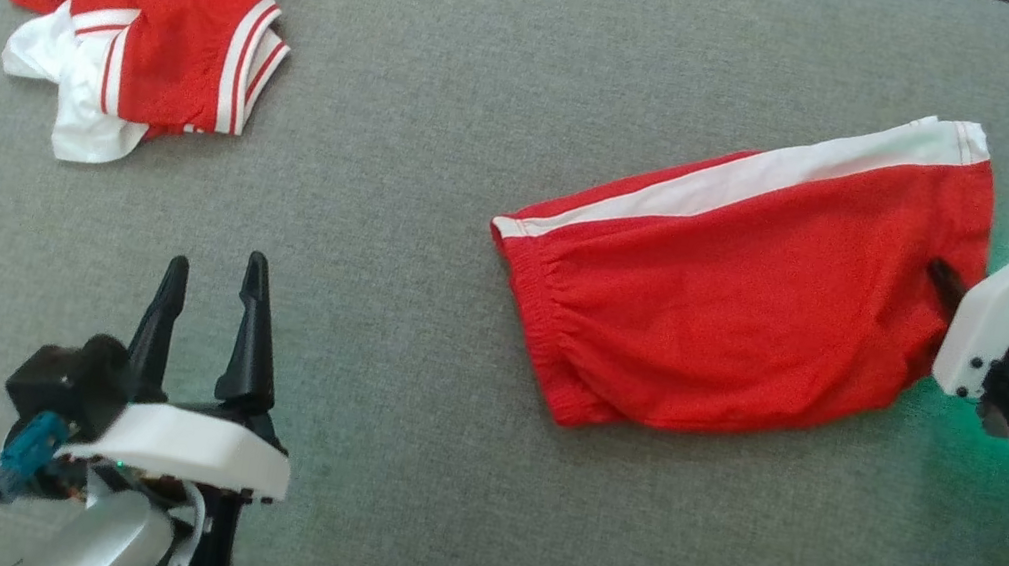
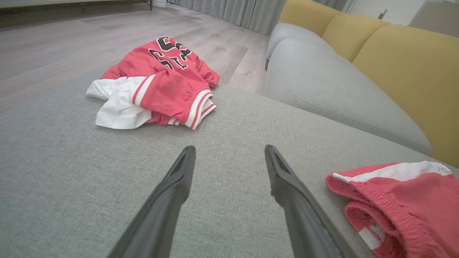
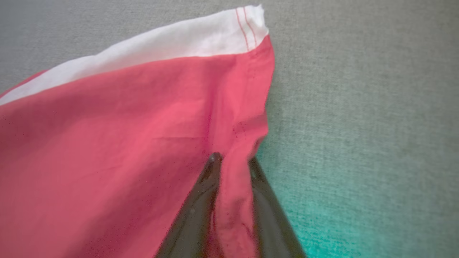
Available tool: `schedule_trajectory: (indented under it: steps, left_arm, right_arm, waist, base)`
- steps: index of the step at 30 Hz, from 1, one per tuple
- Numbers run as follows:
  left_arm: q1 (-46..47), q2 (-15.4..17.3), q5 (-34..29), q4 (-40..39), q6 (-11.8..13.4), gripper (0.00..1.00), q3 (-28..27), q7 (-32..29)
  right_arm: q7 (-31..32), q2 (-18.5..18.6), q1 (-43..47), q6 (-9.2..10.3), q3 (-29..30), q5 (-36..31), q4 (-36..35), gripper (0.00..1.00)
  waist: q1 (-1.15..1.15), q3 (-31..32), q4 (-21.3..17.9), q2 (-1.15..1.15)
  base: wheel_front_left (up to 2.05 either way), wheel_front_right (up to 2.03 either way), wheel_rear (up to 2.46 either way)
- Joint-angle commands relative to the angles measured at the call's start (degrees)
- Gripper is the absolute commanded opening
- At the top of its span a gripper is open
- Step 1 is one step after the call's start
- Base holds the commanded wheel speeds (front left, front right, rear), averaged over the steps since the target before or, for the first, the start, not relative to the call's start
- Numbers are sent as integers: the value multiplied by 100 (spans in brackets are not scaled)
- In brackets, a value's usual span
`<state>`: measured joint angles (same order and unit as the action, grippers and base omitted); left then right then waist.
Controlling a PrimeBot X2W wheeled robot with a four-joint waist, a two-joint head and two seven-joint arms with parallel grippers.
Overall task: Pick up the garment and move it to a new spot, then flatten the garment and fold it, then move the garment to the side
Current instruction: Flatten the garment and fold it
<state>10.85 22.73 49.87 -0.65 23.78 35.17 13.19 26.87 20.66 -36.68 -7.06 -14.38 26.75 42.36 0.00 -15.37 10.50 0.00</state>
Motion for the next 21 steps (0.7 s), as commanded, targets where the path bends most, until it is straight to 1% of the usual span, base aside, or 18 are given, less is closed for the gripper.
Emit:
schedule_trajectory:
  steps: [1,2,5,8,13,16,21]
  left_arm:
    - [88,163,-3,-209,47,100,-253,57]
    - [73,156,0,-228,52,100,-262,62]
    - [55,160,-39,-259,54,100,-260,76]
    - [36,169,-68,-233,32,100,-251,88]
    - [-109,213,-74,-198,20,100,-259,101]
    - [-242,286,-124,-185,53,100,-239,106]
    - [-468,330,-141,-184,89,100,-218,117]
  right_arm:
    - [79,-36,219,-43,-135,23,-71,13]
    - [59,-52,236,-43,-133,52,-75,0]
    - [-208,-128,243,-43,-66,45,-96,0]
    - [-594,-265,242,-43,143,30,-75,0]
    - [-1073,-586,494,-43,524,-55,-61,0]
    - [-1310,-795,772,-43,759,-220,-140,0]
    - [-1513,-1107,1364,-43,1153,-484,-422,0]
  waist:
    - [0,22,-20,0]
    - [0,42,-40,0]
    - [0,106,-129,0]
    - [0,246,-280,0]
    - [0,589,-725,0]
    - [0,762,-1031,0]
    - [0,931,-1410,0]
  base:
    - [0,0,0]
    - [0,0,0]
    - [0,0,0]
    - [0,0,0]
    - [0,0,0]
    - [0,0,0]
    - [0,0,0]
